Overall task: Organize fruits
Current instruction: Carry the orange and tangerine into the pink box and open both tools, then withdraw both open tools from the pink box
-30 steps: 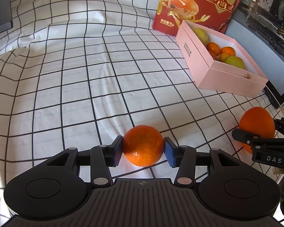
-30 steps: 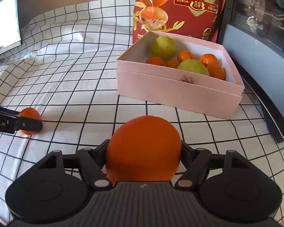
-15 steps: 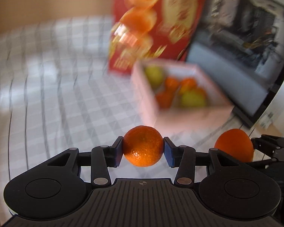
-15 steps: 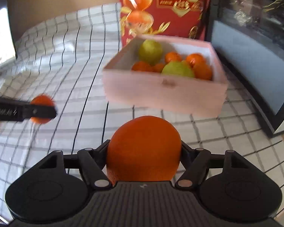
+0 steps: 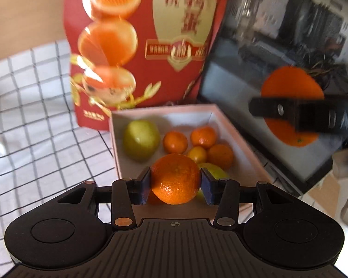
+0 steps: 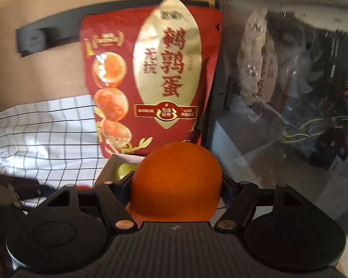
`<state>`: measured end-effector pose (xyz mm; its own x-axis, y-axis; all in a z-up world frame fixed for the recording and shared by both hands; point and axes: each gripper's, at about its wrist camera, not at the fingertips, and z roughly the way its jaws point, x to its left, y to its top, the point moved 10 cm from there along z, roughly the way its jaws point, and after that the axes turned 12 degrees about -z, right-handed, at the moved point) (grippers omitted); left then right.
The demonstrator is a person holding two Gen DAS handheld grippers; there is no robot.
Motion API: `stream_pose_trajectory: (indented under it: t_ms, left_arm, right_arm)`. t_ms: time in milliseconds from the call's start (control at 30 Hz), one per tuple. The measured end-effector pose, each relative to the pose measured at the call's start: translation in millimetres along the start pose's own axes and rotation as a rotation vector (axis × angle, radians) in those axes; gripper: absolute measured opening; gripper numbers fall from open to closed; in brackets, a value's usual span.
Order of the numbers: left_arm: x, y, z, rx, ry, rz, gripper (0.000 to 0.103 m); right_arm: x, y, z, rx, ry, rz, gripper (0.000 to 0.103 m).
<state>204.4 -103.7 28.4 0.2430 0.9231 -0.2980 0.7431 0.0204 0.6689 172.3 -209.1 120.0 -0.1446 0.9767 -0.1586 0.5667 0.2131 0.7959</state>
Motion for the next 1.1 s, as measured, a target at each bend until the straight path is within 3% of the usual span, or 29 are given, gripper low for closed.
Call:
stream_pose_trajectory:
  t_ms: [200,400,633,867,1000,1100]
  left_arm:
    - [10.3,-12.1,18.0,0.017,-0.029,0.04,0.051]
    - [25.2,2.4,-16.9,-0.088,-0.093,-0.02,0.05]
    - [43.4,5.2,-38.6,-0.106,-0.084,-0.048,0.05]
    - [65.0,-15.3,-54.0,-0.106,-0.045,-0.129,0.05]
    - [80.8,-31.3,-65.2,-0.106,0.018,-0.113,0.05]
    - [94.1,-49.2,-74.0,-0.093,0.049,-0.131,0.05]
  right_arm:
    - [9.9,5.7,59.0,0.116,0.059,0.042,0.073]
    - [41.0,-4.1,108.3,0.217,0.123,0.047,0.073]
    - [74.3,-18.0,157.0,0.272,0.165,-0.005,0.073]
    - [79.6,-14.3,149.8,0.242,0.167,-0.016,0.076]
    - [68.0,-3.8,119.4,0.134,0.149,-0.006,0.076]
    - [63.8,-4.8,89.8,0.06,0.132,0.003,0.083]
